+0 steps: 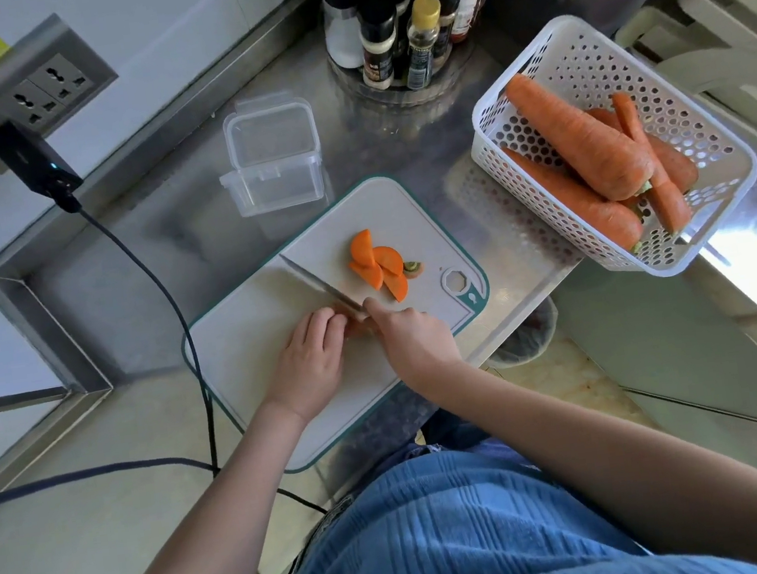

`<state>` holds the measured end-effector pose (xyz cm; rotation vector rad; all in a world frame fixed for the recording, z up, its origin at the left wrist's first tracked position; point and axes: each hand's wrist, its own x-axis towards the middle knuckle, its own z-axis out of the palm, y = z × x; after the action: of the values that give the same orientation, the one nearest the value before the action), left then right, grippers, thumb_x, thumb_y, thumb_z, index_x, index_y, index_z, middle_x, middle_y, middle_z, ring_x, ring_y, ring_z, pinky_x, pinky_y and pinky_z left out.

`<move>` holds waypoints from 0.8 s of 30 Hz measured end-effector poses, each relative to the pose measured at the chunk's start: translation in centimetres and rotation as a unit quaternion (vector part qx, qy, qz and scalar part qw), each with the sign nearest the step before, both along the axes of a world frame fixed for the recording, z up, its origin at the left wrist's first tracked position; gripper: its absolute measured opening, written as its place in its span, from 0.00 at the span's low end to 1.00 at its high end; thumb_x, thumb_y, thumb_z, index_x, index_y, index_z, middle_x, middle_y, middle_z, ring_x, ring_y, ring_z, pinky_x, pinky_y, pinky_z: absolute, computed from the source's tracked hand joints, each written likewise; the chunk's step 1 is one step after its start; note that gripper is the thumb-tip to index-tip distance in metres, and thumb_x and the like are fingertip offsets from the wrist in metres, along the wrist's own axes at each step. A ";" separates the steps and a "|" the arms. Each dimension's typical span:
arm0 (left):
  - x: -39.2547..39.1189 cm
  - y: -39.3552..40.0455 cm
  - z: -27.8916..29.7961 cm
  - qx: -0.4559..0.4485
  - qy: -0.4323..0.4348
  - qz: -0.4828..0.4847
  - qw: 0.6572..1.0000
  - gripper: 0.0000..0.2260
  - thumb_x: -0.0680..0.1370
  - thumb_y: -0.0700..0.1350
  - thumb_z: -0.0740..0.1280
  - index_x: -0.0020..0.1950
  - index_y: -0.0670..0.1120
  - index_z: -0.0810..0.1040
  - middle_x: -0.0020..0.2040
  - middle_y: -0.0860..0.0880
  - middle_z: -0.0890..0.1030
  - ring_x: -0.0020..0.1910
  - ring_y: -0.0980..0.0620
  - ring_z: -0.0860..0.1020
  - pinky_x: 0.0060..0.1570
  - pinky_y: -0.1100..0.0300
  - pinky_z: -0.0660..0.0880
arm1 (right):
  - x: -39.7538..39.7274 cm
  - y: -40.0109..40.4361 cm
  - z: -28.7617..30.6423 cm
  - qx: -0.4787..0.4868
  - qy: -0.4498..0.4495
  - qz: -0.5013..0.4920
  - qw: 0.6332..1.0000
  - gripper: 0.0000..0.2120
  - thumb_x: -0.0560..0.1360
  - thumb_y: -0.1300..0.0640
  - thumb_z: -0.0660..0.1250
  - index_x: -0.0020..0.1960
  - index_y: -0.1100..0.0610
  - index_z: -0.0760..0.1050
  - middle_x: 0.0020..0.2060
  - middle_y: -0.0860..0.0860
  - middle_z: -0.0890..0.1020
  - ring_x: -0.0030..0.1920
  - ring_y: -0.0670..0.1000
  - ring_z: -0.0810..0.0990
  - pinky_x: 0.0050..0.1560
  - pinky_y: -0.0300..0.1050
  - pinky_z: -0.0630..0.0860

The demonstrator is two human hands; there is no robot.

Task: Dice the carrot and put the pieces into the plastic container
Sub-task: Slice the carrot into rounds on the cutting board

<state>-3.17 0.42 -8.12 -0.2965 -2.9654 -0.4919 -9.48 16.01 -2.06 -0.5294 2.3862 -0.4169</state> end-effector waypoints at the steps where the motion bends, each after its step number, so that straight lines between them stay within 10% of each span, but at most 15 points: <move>1: 0.1 0.0 0.0 -0.001 -0.002 0.000 1.000 0.08 0.76 0.40 0.60 0.54 0.40 0.70 0.52 0.45 0.69 0.48 0.46 0.70 0.44 0.51 0.75 | 0.0 0.4 0.3 -0.012 0.002 -0.014 1.000 0.07 0.83 0.54 0.52 0.60 0.55 0.62 0.38 0.59 0.77 0.41 0.62 0.79 0.37 0.50 0.69; 7: 0.1 0.0 0.3 -0.006 -0.011 -0.003 1.000 0.10 0.76 0.42 0.57 0.55 0.41 0.69 0.54 0.45 0.70 0.50 0.46 0.70 0.45 0.52 0.76 | 0.2 2.4 1.0 -0.005 0.013 -0.012 1.000 0.21 0.84 0.49 0.49 0.76 0.42 0.53 0.41 0.59 0.79 0.42 0.62 0.79 0.39 0.49 0.71; 24: -0.2 0.4 0.9 -0.019 0.042 0.002 0.999 0.13 0.69 0.38 0.69 0.48 0.42 0.67 0.42 0.41 0.75 0.47 0.45 0.68 0.38 0.53 0.77 | 1.8 0.8 1.1 0.006 0.029 0.014 0.999 0.13 0.83 0.48 0.49 0.62 0.55 0.63 0.34 0.55 0.73 0.38 0.62 0.78 0.37 0.51 0.76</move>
<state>-3.37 0.81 -7.18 -0.3082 -2.8966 -0.4125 -7.69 16.86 -0.92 -0.5763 2.4314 -0.3797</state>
